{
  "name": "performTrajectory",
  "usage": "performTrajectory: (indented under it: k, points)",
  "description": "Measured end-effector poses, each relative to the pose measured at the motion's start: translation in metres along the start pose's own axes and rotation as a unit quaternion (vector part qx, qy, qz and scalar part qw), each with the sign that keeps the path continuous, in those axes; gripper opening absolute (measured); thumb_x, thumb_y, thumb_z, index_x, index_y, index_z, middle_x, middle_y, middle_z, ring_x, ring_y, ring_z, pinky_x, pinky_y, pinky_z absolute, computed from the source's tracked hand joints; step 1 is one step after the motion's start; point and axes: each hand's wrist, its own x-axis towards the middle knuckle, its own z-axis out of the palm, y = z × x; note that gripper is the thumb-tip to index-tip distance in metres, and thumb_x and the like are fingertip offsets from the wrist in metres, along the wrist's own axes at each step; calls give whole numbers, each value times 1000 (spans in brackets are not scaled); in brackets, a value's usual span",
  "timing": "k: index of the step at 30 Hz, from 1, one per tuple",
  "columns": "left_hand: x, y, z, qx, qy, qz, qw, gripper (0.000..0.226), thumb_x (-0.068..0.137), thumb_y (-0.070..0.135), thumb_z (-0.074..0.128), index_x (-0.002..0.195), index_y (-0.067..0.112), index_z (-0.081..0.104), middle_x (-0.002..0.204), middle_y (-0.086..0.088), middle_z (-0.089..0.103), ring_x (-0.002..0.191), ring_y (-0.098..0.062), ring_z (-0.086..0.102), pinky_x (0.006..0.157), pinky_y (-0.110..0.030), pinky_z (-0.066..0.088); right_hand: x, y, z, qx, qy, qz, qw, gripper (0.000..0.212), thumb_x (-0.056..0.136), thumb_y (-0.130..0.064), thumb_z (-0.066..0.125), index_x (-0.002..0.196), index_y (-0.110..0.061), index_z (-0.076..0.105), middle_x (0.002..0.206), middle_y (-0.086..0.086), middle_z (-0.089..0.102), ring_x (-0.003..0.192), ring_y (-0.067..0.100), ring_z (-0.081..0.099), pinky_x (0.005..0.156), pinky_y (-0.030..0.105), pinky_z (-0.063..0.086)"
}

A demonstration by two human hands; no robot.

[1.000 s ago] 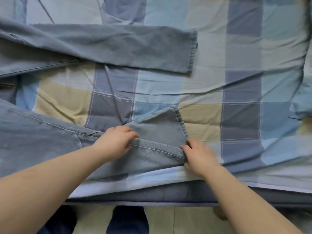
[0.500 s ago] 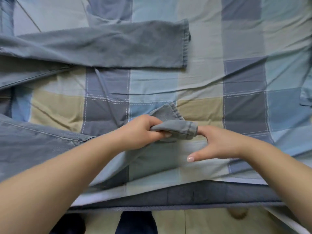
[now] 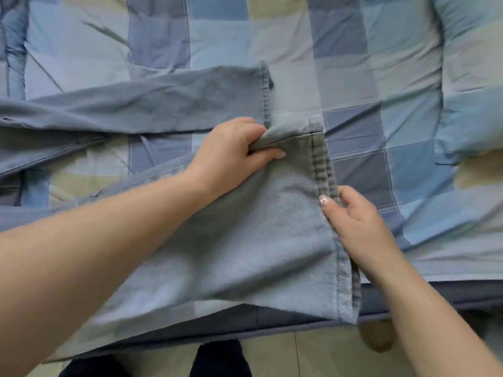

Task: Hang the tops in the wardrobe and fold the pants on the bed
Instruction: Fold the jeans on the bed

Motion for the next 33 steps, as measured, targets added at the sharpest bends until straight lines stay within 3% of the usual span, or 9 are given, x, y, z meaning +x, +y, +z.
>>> performTrajectory:
  k: [2,4,6,9,14,20,25,28,33]
  points:
    - [5,1,27,56,-34,-10,998,34,84,39,68,101,10,64,100,-7,60,97,-26,53,82,-36,38,0,26,-16,-44,22,49,998,14,92,-32,58,94,-17,59,83,18,67,77,27,61,73,39,47]
    - [-6,-7,48,91,-93,-62,990,50,85,38,67,130,20,53,130,-5,50,122,-27,43,101,-38,32,-1,58,-16,-124,30,119,985,18,92,-30,59,107,-19,59,88,9,69,86,24,63,76,35,45]
    - [-29,-19,59,103,-114,-88,984,57,86,37,66,137,23,46,138,-3,45,128,-27,38,107,-41,29,-3,85,-8,-161,11,181,970,35,92,-31,58,125,-20,52,98,4,67,97,23,62,81,34,46]
    - [-79,-45,63,143,-154,-110,971,57,86,39,65,137,22,48,137,-3,47,128,-27,40,108,-42,30,-9,111,10,-198,-15,200,959,54,92,-31,59,141,-19,40,129,8,55,118,24,53,95,36,43]
    - [-158,-75,62,189,-271,-181,926,53,87,45,61,136,28,47,139,3,45,130,-22,39,108,-35,31,-28,125,48,-293,-73,177,937,58,90,-34,60,143,-26,38,139,8,41,124,26,45,100,33,38]
    - [-172,-90,49,125,-217,-265,931,49,89,41,60,134,25,49,138,3,46,129,-22,40,106,-33,33,-26,115,70,-330,-3,134,934,53,92,-32,57,142,-24,40,154,7,20,140,25,23,113,37,25]
    - [-130,-130,14,143,-166,-262,940,44,92,34,56,134,25,48,137,2,48,129,-21,40,107,-34,33,37,68,90,-429,-45,-20,902,50,92,-36,54,140,-29,40,153,0,25,140,20,25,112,34,23]
    - [-100,-158,-10,133,-125,-294,938,46,92,29,57,136,22,46,139,-3,47,130,-23,40,108,-35,32,94,39,96,-435,-29,-55,898,51,90,-34,56,139,-26,43,154,3,25,140,22,26,112,36,25]
    - [-77,-216,-43,275,-150,-281,907,36,92,37,53,127,29,57,145,1,41,135,-22,34,105,-34,34,176,15,114,-610,-25,-133,781,44,90,-30,46,134,-26,47,160,11,-3,147,23,3,114,40,14]
